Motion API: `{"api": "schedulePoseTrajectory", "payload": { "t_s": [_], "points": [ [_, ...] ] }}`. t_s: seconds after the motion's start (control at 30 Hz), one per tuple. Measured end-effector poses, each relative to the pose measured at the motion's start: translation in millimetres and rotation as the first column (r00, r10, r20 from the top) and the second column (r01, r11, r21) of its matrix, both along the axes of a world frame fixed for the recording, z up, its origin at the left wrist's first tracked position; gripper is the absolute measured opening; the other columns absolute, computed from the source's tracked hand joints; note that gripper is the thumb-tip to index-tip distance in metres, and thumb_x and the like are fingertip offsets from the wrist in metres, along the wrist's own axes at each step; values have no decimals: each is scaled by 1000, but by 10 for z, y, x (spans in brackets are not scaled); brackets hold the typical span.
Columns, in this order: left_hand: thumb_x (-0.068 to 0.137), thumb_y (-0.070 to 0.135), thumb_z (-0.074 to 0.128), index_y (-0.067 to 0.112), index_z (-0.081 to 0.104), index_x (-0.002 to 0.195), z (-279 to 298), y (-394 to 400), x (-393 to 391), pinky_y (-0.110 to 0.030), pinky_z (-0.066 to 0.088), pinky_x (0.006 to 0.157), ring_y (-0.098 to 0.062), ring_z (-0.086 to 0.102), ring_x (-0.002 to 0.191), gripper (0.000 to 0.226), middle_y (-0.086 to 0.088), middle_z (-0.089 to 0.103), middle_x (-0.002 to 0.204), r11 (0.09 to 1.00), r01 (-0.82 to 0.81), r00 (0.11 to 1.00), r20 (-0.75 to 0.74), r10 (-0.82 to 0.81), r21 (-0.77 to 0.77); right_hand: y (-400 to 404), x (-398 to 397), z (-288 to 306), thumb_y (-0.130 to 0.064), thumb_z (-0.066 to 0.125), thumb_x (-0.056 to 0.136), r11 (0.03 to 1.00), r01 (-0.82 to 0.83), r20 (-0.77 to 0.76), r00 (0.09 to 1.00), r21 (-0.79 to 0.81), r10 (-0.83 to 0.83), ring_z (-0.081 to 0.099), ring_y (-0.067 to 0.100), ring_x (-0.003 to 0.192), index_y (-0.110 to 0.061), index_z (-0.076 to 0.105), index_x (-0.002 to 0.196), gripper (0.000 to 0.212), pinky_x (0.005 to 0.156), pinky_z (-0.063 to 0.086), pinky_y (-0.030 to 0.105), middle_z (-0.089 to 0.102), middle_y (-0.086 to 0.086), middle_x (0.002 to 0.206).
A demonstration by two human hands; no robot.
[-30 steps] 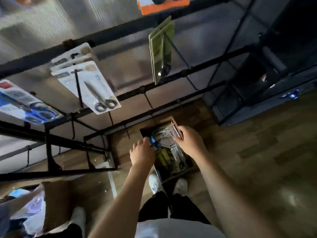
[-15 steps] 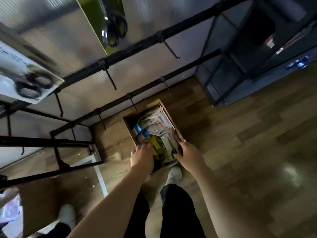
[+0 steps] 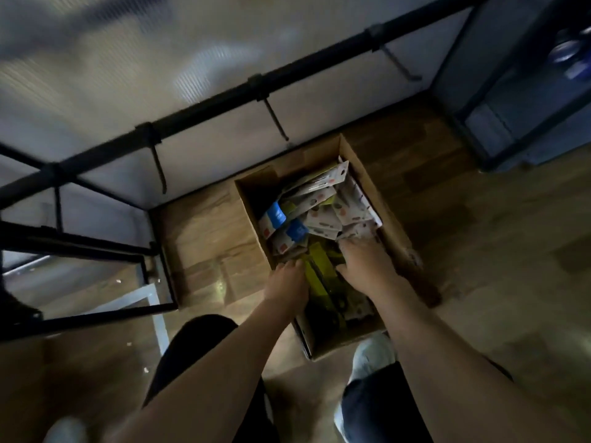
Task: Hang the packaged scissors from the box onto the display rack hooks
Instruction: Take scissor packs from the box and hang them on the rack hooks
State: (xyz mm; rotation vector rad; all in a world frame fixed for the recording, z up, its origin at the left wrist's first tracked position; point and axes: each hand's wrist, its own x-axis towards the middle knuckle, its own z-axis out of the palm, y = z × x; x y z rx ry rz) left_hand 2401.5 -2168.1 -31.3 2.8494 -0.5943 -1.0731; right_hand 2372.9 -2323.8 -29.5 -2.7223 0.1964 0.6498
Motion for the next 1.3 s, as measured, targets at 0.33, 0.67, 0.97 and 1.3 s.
{"api": "schedulePoseTrajectory", "payload": {
  "t_s": [0.33, 0.67, 0.97, 1.3],
  "points": [
    [94, 14, 43, 7, 42, 131, -1211, -46, 202, -42, 31, 102, -32, 43, 125, 38, -15, 47, 135, 960, 247, 967, 25, -252, 129, 287, 47, -1321, -8, 50, 89, 997, -74, -153, 986, -37, 68, 50, 31, 110, -5, 54, 115, 27, 86, 43, 35, 53, 14, 120],
    [99, 16, 36, 6, 39, 137, -1357, -88, 272, -43, 29, 107, -30, 40, 131, 39, -14, 44, 141, 963, 165, 986, -39, -160, 211, 402, 318, -1462, -5, 41, 92, 984, -143, -126, 984, -109, 130, 22, 27, 139, -15, 18, 149, 62, 112, 25, 42, 13, 3, 157],
    [97, 17, 39, 14, 57, 123, -1365, -70, 252, -38, 31, 101, -29, 44, 125, 32, -10, 53, 130, 949, 174, 981, 37, -190, 261, 398, 283, -1452, -14, 38, 96, 987, -31, -94, 995, -156, 16, 43, 33, 117, -8, 50, 122, 29, 90, 36, 37, 46, 14, 126],
    [89, 3, 51, 1, 57, 116, -233, -57, -50, -43, 46, 93, -37, 54, 111, 28, -16, 49, 123, 992, 129, 987, -92, -129, -2, 320, -220, -287, -8, 52, 90, 961, -157, -179, 977, -227, 117, 63, 26, 92, -15, 65, 102, 19, 70, 40, 31, 65, 5, 97]
  ]
}}
